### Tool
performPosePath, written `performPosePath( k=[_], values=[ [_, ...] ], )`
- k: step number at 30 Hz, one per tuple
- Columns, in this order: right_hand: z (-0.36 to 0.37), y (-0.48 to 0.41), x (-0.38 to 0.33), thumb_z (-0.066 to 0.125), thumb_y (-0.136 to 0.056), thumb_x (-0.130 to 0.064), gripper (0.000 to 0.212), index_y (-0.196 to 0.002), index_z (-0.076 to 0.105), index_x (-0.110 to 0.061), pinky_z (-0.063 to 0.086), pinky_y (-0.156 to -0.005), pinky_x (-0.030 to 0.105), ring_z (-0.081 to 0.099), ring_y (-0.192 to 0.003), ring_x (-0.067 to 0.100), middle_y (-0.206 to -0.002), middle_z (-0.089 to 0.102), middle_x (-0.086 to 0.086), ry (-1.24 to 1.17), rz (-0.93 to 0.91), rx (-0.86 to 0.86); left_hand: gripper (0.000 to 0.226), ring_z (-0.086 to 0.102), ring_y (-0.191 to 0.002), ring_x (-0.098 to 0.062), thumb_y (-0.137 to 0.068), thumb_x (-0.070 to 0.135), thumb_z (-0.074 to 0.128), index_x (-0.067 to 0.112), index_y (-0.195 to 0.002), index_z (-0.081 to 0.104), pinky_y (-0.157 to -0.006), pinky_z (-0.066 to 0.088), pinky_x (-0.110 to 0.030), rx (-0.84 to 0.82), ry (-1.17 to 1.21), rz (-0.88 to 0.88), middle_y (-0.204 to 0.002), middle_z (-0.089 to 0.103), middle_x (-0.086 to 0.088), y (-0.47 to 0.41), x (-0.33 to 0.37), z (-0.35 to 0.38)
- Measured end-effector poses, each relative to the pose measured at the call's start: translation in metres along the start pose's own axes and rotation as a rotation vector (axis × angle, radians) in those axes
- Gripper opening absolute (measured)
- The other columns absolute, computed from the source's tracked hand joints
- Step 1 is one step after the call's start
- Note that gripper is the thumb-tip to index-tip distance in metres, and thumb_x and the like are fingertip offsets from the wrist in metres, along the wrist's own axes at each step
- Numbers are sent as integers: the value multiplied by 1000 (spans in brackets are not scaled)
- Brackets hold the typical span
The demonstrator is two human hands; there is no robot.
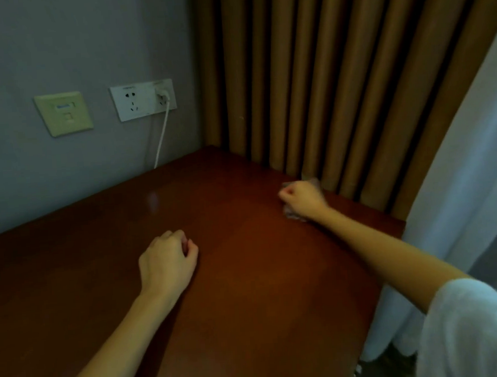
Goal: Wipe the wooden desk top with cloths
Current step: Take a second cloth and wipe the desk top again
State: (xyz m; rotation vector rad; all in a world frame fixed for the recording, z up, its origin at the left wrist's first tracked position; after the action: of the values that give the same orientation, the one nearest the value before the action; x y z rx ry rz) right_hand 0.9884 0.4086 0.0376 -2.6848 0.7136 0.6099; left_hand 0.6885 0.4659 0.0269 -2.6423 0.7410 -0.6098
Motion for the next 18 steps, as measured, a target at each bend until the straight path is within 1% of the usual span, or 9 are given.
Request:
performPosePath(
  k=[3, 6, 8, 9, 10, 12, 14, 16, 18],
  values=[
    [-39, 30, 60, 49, -93, -20, 45, -48, 48, -17, 40, -42, 23, 50, -34, 6, -49, 61, 0, 75, 81, 113, 27, 48, -59, -10, -92, 28, 52, 19, -66, 50, -48, 32, -24, 3, -22, 11, -65, 47, 6, 0, 2, 1],
    [-46, 85, 62, 52, -92, -15, 42, -50, 47, -17, 38, -43, 21, 50, -33, 7, -41, 55, -3, -24, 71, 114, 25, 48, -60, -12, -92, 27, 51, 18, -68, 50, -50, 33, -24, 5, -52, 24, -65, 47, 5, 0, 6, 2],
    [-34, 120, 26, 54, -85, -28, 31, -55, 46, -23, 40, -48, 21, 54, -41, 17, -46, 55, -4, -18, -79, 86, 23, 49, -62, -13, -92, 26, 51, 17, -71, 51, -50, 35, -25, 14, -57, 32, -67, 48, 4, 1, 7, 1],
    [-23, 135, 1, 47, -83, -38, 31, -57, 44, -23, 41, -54, 24, 57, -51, 18, -54, 57, -3, 32, -204, 68, 23, 49, -63, -14, -93, 26, 51, 17, -71, 52, -51, 35, -26, 19, -56, 37, -67, 49, 3, 1, 7, 1],
    [-6, 149, -28, 39, -83, -43, 31, -59, 43, -25, 41, -61, 28, 59, -63, 18, -64, 60, -1, 71, -335, -8, 23, 50, -63, -15, -92, 26, 51, 17, -71, 52, -51, 36, -27, 20, -56, 41, -67, 49, 2, 1, 7, 1],
    [27, 174, -93, 36, -87, -40, 30, -62, 47, -27, 39, -72, 33, 58, -76, 19, -75, 62, 3, 71, -567, -175, 24, 50, -64, -18, -92, 26, 51, 16, -70, 49, -52, 35, -29, 16, -56, 36, -68, 48, 1, 1, 6, 1],
    [53, 184, -141, 46, -89, -27, 32, -58, 49, -20, 38, -70, 34, 55, -69, 20, -68, 61, 6, -5, -695, -259, 24, 53, -68, -26, -90, 25, 52, 15, -69, 47, -55, 34, -31, 9, -48, 26, -70, 47, -1, 0, 3, 0],
    [63, 164, -156, 52, -86, -21, 31, -55, 47, -20, 39, -63, 33, 56, -62, 22, -63, 60, 8, -15, -655, -227, 25, 55, -73, -29, -89, 26, 54, 15, -68, 48, -57, 33, -31, 8, -35, 17, -72, 47, -2, 0, 1, 0],
    [57, 130, -138, 52, -89, -22, 34, -56, 46, -21, 41, -56, 29, 57, -56, 17, -57, 59, 3, 28, -498, -211, 25, 54, -70, -25, -90, 27, 53, 15, -68, 49, -57, 36, -31, 10, -25, 13, -71, 49, -1, 1, -1, 0]
  ],
)
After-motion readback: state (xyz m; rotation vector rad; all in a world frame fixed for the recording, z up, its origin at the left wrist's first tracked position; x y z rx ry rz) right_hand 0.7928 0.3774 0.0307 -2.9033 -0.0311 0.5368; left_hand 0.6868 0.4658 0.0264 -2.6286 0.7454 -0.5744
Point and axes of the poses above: each hand's wrist, its own y-axis away from the middle knuckle, its own z-axis out of the palm, x = y × z, the point moved 4 cm from there along -y, towards the middle knuckle
